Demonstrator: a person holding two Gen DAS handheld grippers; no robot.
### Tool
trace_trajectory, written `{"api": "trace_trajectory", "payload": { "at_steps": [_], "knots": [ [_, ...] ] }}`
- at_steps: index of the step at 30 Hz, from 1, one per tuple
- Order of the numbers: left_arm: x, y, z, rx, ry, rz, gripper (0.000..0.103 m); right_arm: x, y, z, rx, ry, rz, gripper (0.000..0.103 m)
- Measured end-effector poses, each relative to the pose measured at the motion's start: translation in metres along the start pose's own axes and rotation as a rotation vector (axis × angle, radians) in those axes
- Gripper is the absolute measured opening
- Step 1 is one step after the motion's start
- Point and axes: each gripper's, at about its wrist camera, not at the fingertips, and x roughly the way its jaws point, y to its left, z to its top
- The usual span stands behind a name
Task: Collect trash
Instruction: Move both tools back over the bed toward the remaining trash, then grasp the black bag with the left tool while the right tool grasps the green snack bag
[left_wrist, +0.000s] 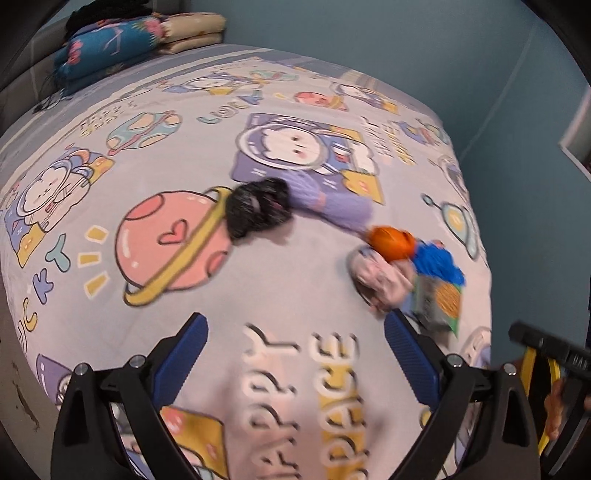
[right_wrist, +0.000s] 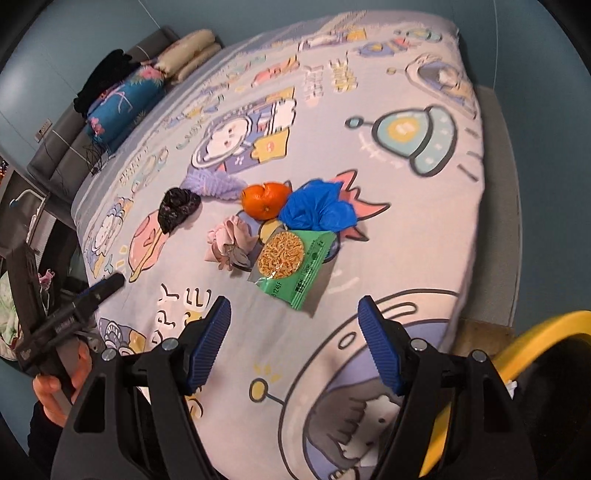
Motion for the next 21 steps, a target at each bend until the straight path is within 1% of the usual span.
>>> {"api": "trace_trajectory", "payload": {
  "at_steps": [3,7,12,17,21],
  "knots": [
    [0.012,0.015,0.019,-0.019,-0.004,0.035,0.093,0.015,0.001,0.007,0.005,0.022,-0.015,0.068],
    [0.031,0.026,0.043,-0.022,-0.009,0.072,0.093,0.033,0.001,0.015,0.022,0.06,-0.011,0.068],
    [0.051,0.034,0.068,-0.017,-0.017,0.117,0.093,0.055,0.006,0.023,0.015,0.1,-0.023,0.068],
    [0.077,0.039,0.085,-0.001,-0.002,0.151,0.093,0.071,0.008,0.03,0.014,0.129,-0.03,0.068],
    [0.106,0.04,0.094,0.0,0.042,0.171,0.094,0.086,0.01,0.033,0.011,0.155,-0.044,0.068]
  ]
}}
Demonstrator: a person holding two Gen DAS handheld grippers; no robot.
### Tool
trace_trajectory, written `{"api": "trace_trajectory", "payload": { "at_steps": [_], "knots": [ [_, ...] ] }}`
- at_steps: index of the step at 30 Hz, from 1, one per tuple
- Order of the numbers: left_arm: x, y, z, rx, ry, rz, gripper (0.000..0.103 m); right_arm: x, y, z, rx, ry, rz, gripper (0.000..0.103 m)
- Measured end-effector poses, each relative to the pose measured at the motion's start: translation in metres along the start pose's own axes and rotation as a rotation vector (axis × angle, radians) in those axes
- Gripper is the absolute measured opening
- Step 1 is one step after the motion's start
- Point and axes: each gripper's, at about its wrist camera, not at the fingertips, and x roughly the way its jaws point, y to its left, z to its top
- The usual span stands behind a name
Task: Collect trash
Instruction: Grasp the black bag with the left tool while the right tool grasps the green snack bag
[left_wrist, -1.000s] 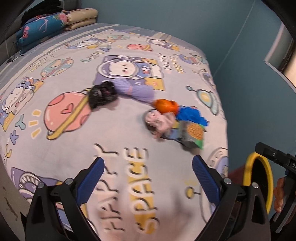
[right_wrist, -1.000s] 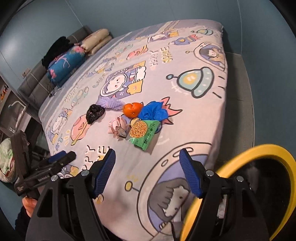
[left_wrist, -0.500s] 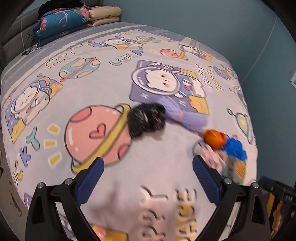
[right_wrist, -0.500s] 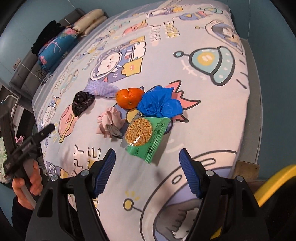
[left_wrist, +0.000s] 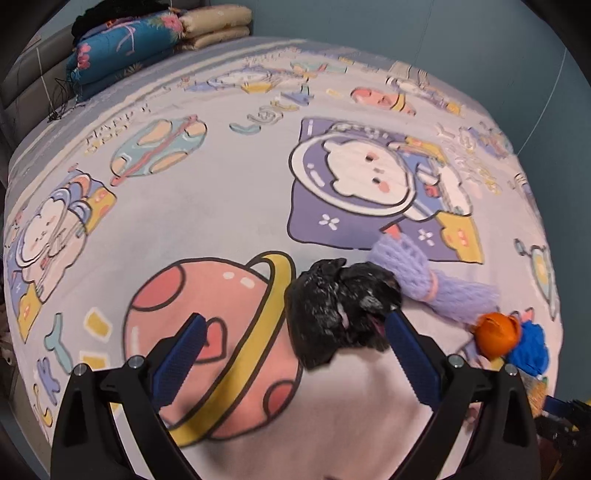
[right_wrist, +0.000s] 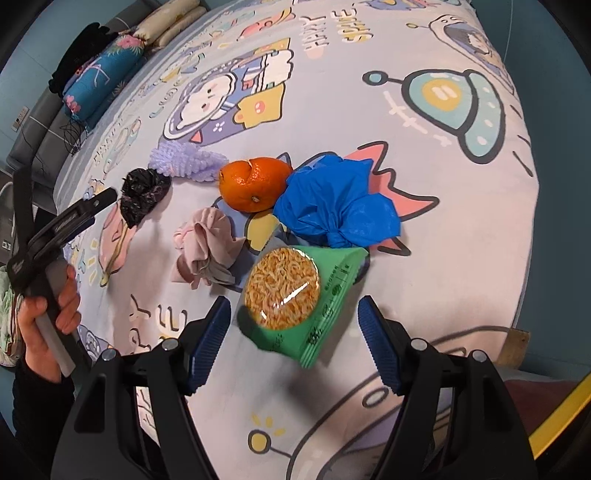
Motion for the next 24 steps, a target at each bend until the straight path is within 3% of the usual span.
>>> {"api": "trace_trajectory", "payload": {
  "at_steps": [6,8,11,13,14,18,24],
  "knots": [
    [0.023,-0.013,0.006,0.019,0.006,-0.021,0.094,0.019,0.01,0.004,-0.021,0.036,-0.017,0.067],
    [0.027,-0.019,0.006,0.041,0.004,-0.024,0.093,0.023,0.013,0.005,-0.025,0.04,-0.024,0.062],
    [0.032,-0.029,0.002,0.091,0.009,-0.046,0.076,0.026,0.021,0.005,-0.057,0.035,-0.056,0.054],
    [0.036,-0.037,-0.002,0.128,0.027,-0.056,0.053,0.027,0.024,0.004,-0.074,0.034,-0.072,0.049],
    [0.038,-0.04,-0.004,0.141,0.034,-0.054,0.047,0.028,0.025,0.003,-0.08,0.038,-0.08,0.047],
    [0.041,-0.04,-0.007,0.143,0.034,-0.051,0.041,0.029,0.026,0.002,-0.075,0.037,-0.084,0.044],
    [0.029,-0.033,-0.006,0.112,0.024,-0.081,0.035,0.021,0.029,-0.003,-0.082,0.016,-0.11,0.025]
  ]
}}
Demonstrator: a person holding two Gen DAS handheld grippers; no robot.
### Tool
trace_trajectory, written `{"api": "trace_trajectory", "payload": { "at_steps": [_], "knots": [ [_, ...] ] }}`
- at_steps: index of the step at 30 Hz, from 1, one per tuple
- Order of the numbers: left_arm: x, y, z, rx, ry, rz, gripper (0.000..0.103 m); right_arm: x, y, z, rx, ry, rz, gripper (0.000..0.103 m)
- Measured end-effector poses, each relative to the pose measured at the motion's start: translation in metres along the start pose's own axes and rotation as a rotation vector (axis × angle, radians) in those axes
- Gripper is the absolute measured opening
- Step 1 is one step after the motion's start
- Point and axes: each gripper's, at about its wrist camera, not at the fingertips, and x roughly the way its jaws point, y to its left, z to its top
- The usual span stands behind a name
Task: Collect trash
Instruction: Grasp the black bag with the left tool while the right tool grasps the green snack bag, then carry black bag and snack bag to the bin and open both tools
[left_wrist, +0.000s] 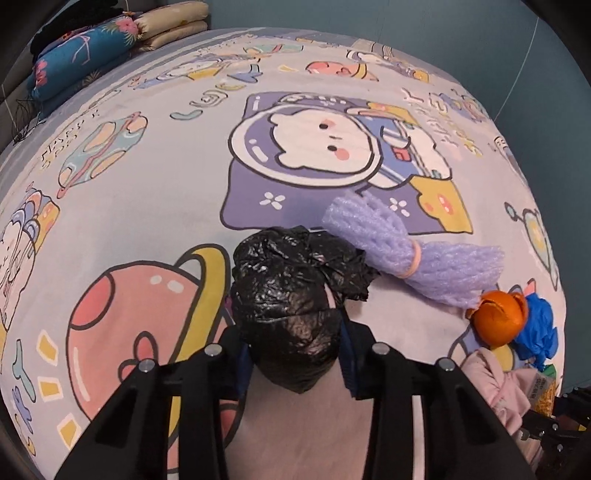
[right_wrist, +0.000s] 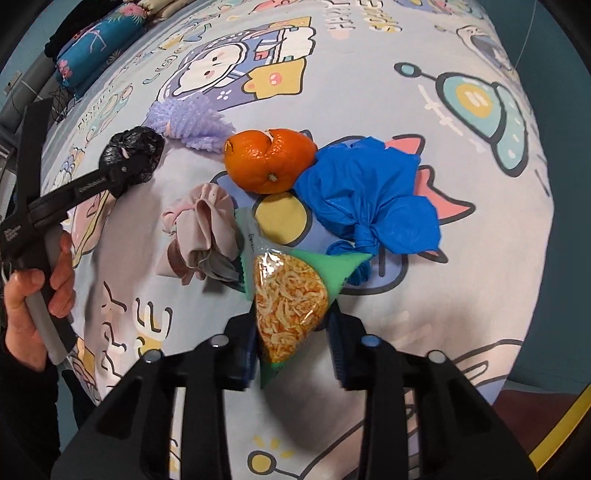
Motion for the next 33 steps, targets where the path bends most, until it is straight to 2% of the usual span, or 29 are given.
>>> {"api": "trace_trajectory", "payload": {
  "at_steps": [8,20,24,33],
  "knots": [
    [-0.039,0.005,-0.013,-0.031,-0.037,-0.033,0.035,-0.028,0.001,-0.017,-0.006,-0.052,0.0,0.02],
    [-0.116,-0.005,-0.055,-0.038,-0.11,-0.055,0.035,-0.082,-0.011,-0.06,0.006,-0.121,0.076,0.02],
    [-0.14,-0.021,-0.079,-0.011,-0.124,-0.04,0.035,-0.103,-0.019,-0.075,0.007,-0.143,0.09,0.02],
    [-0.2,-0.08,-0.128,0.102,-0.167,-0.105,0.035,-0.148,-0.054,-0.123,0.064,-0.188,0.097,0.02]
  ]
}}
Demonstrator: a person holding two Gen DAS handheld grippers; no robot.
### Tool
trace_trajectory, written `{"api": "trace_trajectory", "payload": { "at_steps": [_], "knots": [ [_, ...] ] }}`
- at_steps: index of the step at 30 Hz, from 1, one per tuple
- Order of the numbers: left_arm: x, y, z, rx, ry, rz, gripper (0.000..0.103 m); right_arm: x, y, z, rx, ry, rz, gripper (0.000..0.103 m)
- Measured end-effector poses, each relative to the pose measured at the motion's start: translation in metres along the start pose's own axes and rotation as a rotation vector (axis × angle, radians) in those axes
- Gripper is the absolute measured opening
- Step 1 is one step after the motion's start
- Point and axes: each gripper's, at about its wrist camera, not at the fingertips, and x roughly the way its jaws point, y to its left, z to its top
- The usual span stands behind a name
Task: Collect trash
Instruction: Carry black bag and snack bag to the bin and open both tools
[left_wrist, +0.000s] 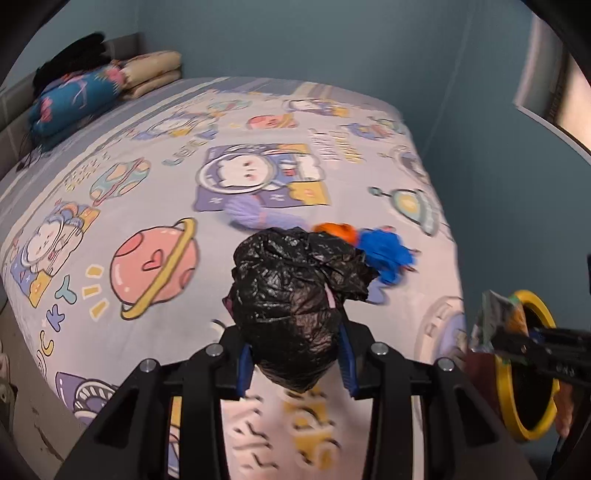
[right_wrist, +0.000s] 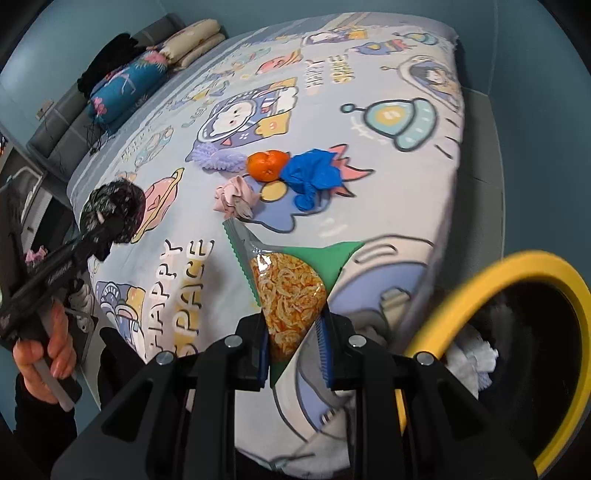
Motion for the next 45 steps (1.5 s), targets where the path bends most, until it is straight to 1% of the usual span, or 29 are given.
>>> {"api": "trace_trajectory", "payload": {
  "at_steps": [4,8,9,13,17,20,24,27,31,37,39,43,45],
  "knots": [
    [-0.022,-0.039,-0.007,0.071,-0.027,-0.039,0.035,-0.026,-0.02,-0.014,0.046,-0.029,-0.011,0.02],
    [-0.033,-0.074,-0.01,0.123,-0.03,-0.1,0.035,-0.053,-0.047,-0.026,0.116,-0.063,-0.034,0.021],
    [-0.035,-0.088,-0.012,0.147,-0.029,-0.114,0.035,-0.061,-0.054,-0.03,0.133,-0.074,-0.043,0.021],
    [-0.034,-0.123,-0.018,0.186,-0.001,-0.18,0.035,-0.081,-0.076,-0.04,0.186,-0.103,-0.076,0.021],
    [-0.031,-0.159,-0.023,0.227,0.008,-0.214,0.035,-0.099,-0.099,-0.05,0.235,-0.144,-0.149,0.021],
    [-0.03,-0.181,-0.026,0.255,0.014,-0.244,0.035,-0.101,-0.115,-0.057,0.268,-0.138,-0.179,0.021],
    [-0.032,-0.206,-0.032,0.298,0.016,-0.268,0.035,-0.101,-0.136,-0.066,0.31,-0.13,-0.186,0.021],
    [-0.029,-0.224,-0.036,0.321,0.03,-0.29,0.035,-0.101,-0.144,-0.069,0.327,-0.133,-0.18,0.022],
    [-0.025,-0.244,-0.041,0.355,0.045,-0.299,0.035,-0.101,-0.155,-0.071,0.346,-0.136,-0.184,0.024],
    [-0.015,-0.267,-0.042,0.391,0.064,-0.324,0.035,-0.096,-0.175,-0.074,0.392,-0.121,-0.195,0.025],
    [-0.01,-0.273,-0.044,0.399,0.074,-0.333,0.035,-0.093,-0.179,-0.075,0.403,-0.112,-0.192,0.026],
    [0.005,-0.281,-0.048,0.402,0.105,-0.352,0.035,-0.088,-0.19,-0.078,0.42,-0.097,-0.195,0.027],
    [0.013,-0.283,-0.049,0.395,0.132,-0.362,0.036,-0.086,-0.197,-0.079,0.439,-0.09,-0.19,0.029]
  ]
}}
